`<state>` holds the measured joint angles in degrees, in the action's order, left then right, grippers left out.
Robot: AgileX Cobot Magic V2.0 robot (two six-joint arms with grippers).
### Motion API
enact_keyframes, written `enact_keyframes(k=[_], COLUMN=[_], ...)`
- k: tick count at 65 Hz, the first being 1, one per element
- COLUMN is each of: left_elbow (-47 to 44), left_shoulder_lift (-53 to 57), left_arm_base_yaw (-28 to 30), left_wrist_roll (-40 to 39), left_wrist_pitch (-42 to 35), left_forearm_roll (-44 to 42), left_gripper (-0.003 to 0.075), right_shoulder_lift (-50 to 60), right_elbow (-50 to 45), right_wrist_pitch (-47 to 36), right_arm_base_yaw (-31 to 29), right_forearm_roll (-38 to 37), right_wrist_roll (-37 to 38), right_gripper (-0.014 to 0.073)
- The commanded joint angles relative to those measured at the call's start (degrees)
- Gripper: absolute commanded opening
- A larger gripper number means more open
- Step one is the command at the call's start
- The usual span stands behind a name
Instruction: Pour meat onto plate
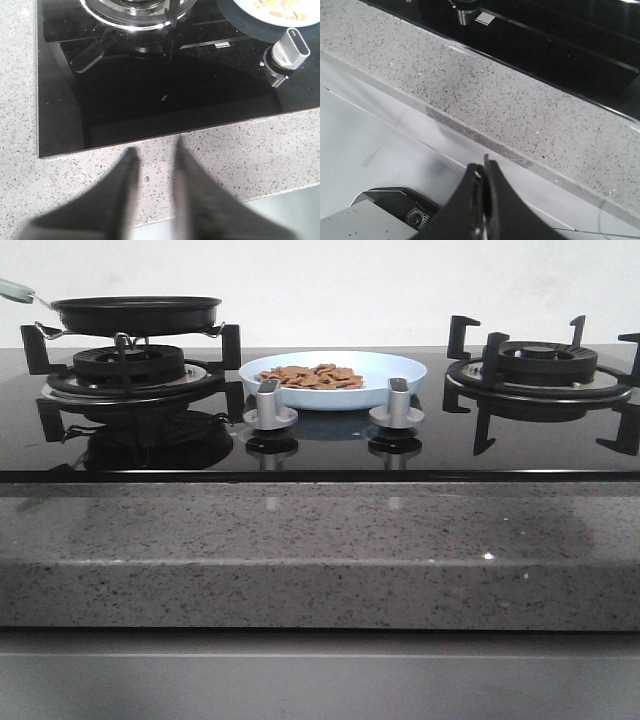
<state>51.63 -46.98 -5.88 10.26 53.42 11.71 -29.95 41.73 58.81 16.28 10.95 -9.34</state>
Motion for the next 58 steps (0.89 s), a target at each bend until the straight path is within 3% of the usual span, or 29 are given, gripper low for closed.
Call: enact_keyframes(k=[1,4,35,45,58], left_elbow=[1.45,1.45,0.48,-5.29,-19.88], left_shoulder_lift=[-0.02,-0.02,1.2,9.43,26.63], left_arm_base_yaw=[-0.47,-0.47,-0.61,1.01,4.76], left_wrist_roll=[-0.63,-0.63,-0.63,-0.25,-0.25], left_wrist_pitch=[-3.79,-3.79,-5.15,-10.97,-21.67], left_forearm_roll=[1.08,1.08,1.07,-1.9,-2.06], left_gripper=[0.0008,-0.0022,-0.002,-0.002,-0.002], right_shoulder_lift=[-0.2,-0.2,-0.2,-0.2,-0.2], right_elbow=[1.31,1.31,1.31,1.31,1.31], right_wrist_pitch=[-3.05,-2.86,-2.54,-2.47,-2.47], right_arm_base_yaw=[-0.18,-0.18,-0.18,-0.18,-0.18], right_forearm_roll=[0.51,0.58,0.58,0.58,0.58], right_wrist_roll=[0.0,0.0,0.0,0.0,0.0], right_gripper=[-0.0115,-0.0115,-0.0115,-0.0115,-0.0115])
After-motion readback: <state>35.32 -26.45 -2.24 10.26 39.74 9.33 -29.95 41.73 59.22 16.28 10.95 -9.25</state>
